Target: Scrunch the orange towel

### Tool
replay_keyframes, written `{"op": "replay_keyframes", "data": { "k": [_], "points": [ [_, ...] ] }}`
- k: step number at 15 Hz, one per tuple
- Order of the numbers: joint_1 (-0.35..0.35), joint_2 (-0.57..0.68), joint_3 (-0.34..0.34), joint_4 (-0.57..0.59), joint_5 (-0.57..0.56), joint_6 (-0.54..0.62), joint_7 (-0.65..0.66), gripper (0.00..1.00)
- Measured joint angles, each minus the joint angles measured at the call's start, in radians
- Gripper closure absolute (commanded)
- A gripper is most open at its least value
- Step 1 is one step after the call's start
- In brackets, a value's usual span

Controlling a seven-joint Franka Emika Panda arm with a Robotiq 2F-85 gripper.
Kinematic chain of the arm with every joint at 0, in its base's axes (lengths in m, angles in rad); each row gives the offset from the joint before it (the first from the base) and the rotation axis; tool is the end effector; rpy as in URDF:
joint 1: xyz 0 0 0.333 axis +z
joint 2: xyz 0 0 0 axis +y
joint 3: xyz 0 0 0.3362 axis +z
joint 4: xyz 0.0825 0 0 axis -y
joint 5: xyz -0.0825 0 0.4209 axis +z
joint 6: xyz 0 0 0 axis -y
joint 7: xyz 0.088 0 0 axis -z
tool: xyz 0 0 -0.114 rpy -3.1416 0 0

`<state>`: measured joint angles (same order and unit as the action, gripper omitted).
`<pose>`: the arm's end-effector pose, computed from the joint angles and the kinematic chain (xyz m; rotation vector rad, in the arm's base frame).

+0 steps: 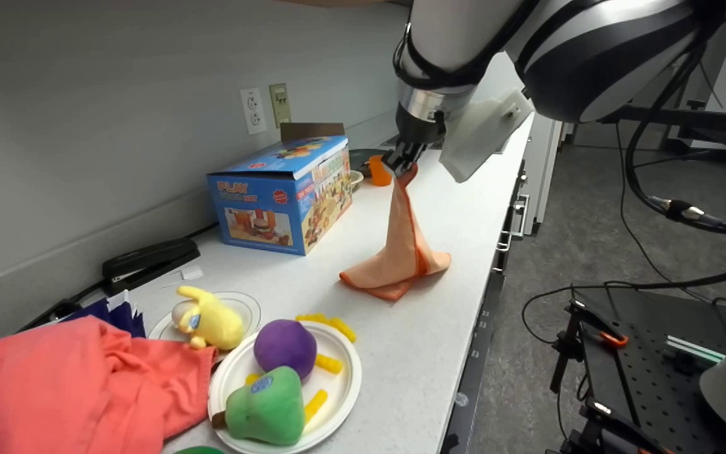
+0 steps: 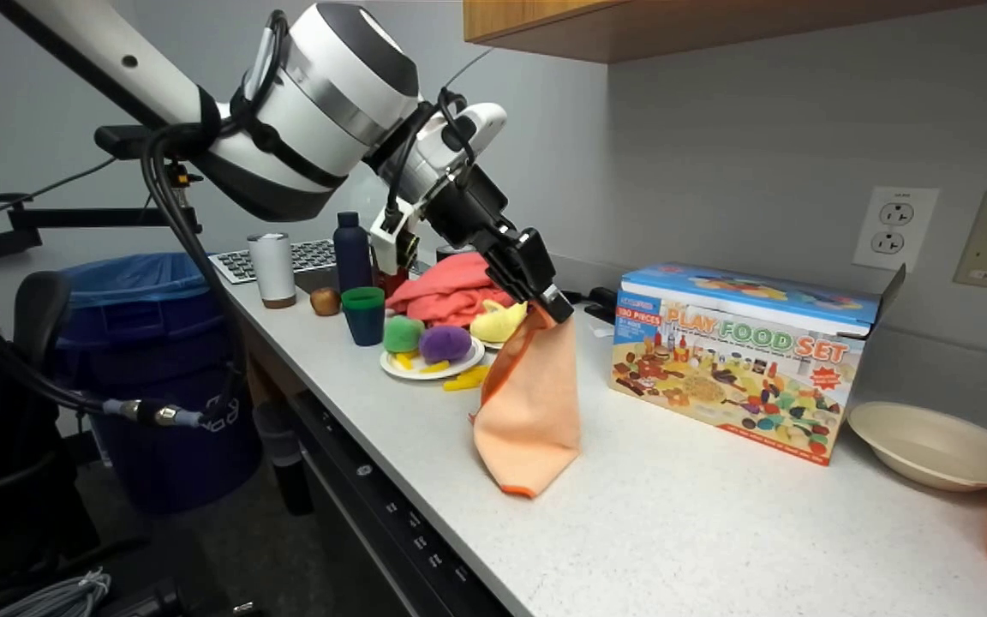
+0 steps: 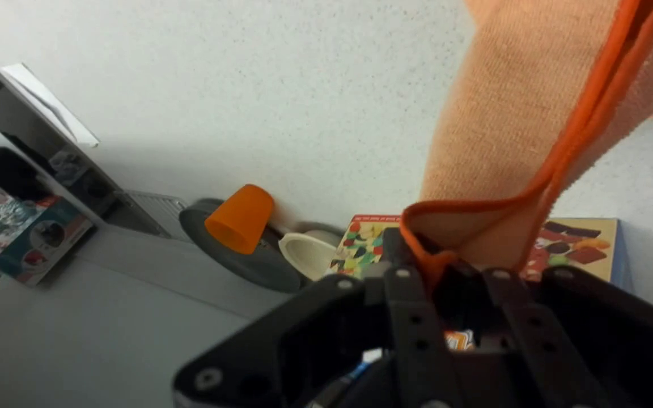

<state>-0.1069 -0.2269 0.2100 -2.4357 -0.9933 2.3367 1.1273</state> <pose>0.4989 0.0343 0.3990 2.4279 -0.4224 0.6916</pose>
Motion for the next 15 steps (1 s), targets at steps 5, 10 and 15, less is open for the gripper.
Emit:
{"op": "replay_keyframes", "data": {
  "k": [5,10,15],
  "points": [
    [0.042,0.035,-0.016,-0.013,-0.107,-0.006,0.110,0.99],
    [0.109,0.090,-0.044,-0.041,0.083,0.004,0.088,0.99],
    [0.128,0.112,-0.051,-0.043,0.293,0.010,0.019,0.99]
  ]
}}
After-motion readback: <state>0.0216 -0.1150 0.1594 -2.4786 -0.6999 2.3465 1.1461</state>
